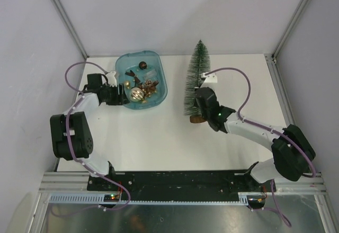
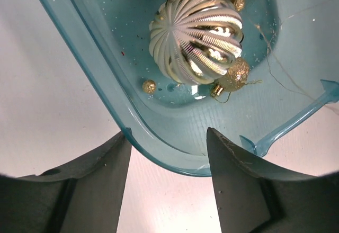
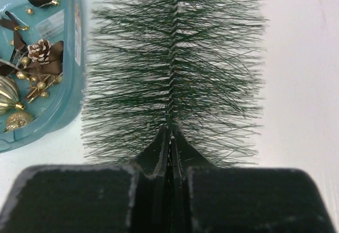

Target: Decorate the small christmas tree

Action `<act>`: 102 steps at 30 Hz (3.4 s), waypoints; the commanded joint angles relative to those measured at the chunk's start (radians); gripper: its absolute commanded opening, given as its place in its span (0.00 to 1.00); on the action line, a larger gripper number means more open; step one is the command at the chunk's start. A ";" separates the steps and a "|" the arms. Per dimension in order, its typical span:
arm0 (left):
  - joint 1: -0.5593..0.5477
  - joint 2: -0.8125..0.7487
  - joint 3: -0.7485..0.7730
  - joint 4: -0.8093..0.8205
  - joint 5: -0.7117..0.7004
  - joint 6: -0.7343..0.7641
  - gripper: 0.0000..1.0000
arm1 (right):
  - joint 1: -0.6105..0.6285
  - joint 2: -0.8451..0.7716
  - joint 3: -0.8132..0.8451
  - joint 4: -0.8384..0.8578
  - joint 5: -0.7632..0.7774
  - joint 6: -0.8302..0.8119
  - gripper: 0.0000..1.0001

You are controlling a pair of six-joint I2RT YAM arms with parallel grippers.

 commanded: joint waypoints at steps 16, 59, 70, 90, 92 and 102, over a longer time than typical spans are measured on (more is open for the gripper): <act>-0.019 -0.267 -0.103 -0.128 0.015 0.188 0.71 | 0.328 0.269 -0.106 0.792 0.717 -0.407 0.00; -0.032 -0.460 0.084 -0.331 0.011 0.176 1.00 | 0.402 0.374 -0.302 1.519 0.542 -0.652 0.00; -0.032 -0.449 0.084 -0.331 0.000 0.186 1.00 | 0.358 0.407 -0.269 1.520 0.466 -0.550 0.00; -0.032 -0.488 0.049 -0.332 -0.013 0.200 1.00 | 0.504 0.359 -0.512 1.521 0.664 -0.351 0.00; -0.032 -0.488 0.049 -0.332 -0.011 0.197 1.00 | 0.520 0.341 -0.540 1.521 0.694 -0.341 0.00; -0.033 -0.499 0.050 -0.332 -0.005 0.194 1.00 | 0.568 0.309 -0.602 1.521 0.726 -0.328 0.19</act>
